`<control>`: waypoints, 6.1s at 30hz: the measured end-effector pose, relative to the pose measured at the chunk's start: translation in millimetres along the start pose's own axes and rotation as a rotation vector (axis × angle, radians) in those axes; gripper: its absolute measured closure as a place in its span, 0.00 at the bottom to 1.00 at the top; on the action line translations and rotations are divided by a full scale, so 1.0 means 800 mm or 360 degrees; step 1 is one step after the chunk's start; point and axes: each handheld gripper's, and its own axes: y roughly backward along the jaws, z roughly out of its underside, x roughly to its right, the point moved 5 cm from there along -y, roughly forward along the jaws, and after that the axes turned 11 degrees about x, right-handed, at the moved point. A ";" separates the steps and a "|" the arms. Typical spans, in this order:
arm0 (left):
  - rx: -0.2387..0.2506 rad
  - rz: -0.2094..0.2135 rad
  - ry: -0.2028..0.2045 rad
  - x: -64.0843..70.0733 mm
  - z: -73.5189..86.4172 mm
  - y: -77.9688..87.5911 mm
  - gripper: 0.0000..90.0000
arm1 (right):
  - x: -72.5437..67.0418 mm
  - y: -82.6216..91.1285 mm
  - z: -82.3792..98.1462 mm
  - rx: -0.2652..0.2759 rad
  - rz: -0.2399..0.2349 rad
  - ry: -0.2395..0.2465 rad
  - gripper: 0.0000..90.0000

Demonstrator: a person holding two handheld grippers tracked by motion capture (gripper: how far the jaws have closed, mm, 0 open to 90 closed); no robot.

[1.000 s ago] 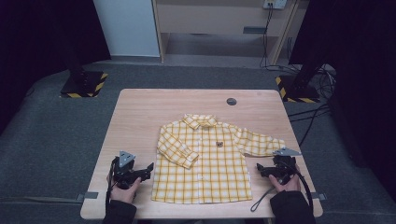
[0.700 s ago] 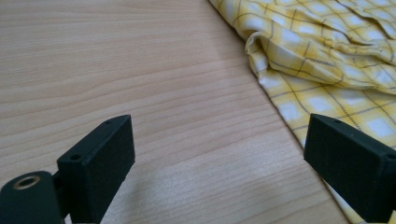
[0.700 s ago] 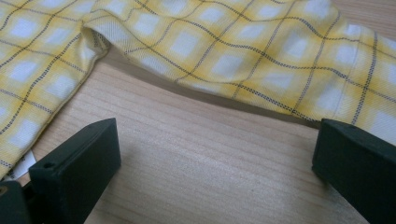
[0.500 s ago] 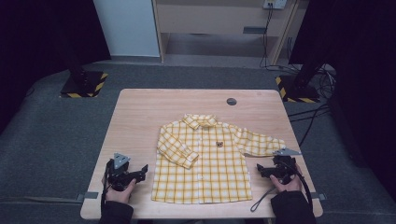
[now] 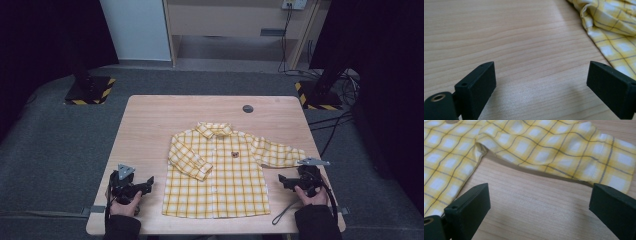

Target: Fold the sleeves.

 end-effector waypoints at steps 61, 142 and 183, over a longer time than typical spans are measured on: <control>-0.0109 -0.0079 -0.0057 -0.001 0.000 -0.012 0.01 | 0.070 -0.044 -0.024 0.0016 0.0324 -0.0177 0.33; -0.0111 -0.0081 -0.0056 0.000 0.000 -0.013 0.01 | -0.089 -0.026 -0.091 0.0377 -0.0447 -0.0175 0.80; -0.0111 -0.0081 -0.0056 -0.001 0.000 -0.013 0.01 | -0.126 -0.055 -0.072 0.0106 -0.0582 0.0040 0.54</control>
